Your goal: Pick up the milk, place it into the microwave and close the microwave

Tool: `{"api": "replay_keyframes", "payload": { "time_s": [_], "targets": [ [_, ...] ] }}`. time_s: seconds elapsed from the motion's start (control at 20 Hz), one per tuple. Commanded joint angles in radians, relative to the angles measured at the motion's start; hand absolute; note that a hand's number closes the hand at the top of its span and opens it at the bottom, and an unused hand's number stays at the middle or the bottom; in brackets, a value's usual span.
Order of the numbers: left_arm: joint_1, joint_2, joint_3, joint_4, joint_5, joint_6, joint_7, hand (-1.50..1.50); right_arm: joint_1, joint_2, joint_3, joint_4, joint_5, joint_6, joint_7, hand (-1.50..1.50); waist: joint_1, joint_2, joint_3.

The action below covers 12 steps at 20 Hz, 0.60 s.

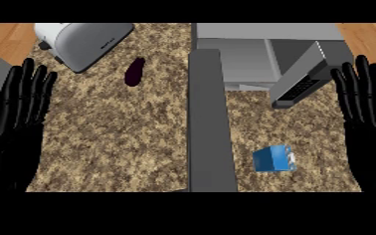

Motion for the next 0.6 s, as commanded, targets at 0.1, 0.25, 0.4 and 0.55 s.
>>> {"api": "replay_keyframes", "payload": {
  "time_s": [0.1, 0.25, 0.4, 0.55],
  "targets": [
    [-0.015, -0.027, -0.006, 0.052, 0.026, -0.004, -0.032, -1.5, 0.141, 0.014, 0.055, -0.191, 0.099, -0.049, 0.082, -1.5, 0.005, -0.009, 0.053],
    [-0.042, -0.025, 0.013, 0.101, 0.084, -0.031, -0.027, -1.5, 0.359, 0.036, 0.099, -0.342, 0.139, -0.055, 0.05, -1.5, -0.01, -0.011, 0.054],
    [0.069, -0.108, 0.006, 0.115, 0.241, -0.005, -0.024, -1.5, 0.401, 0.066, 0.171, -0.338, 0.119, -0.054, 0.144, -1.5, 0.007, -0.01, 0.053],
    [0.115, -0.102, -0.001, 0.098, 0.269, -0.039, -0.049, -1.5, 0.539, 0.1, 0.284, -0.412, 0.195, -0.07, 0.114, -1.5, 0.012, -0.01, 0.054]
  ]
}}
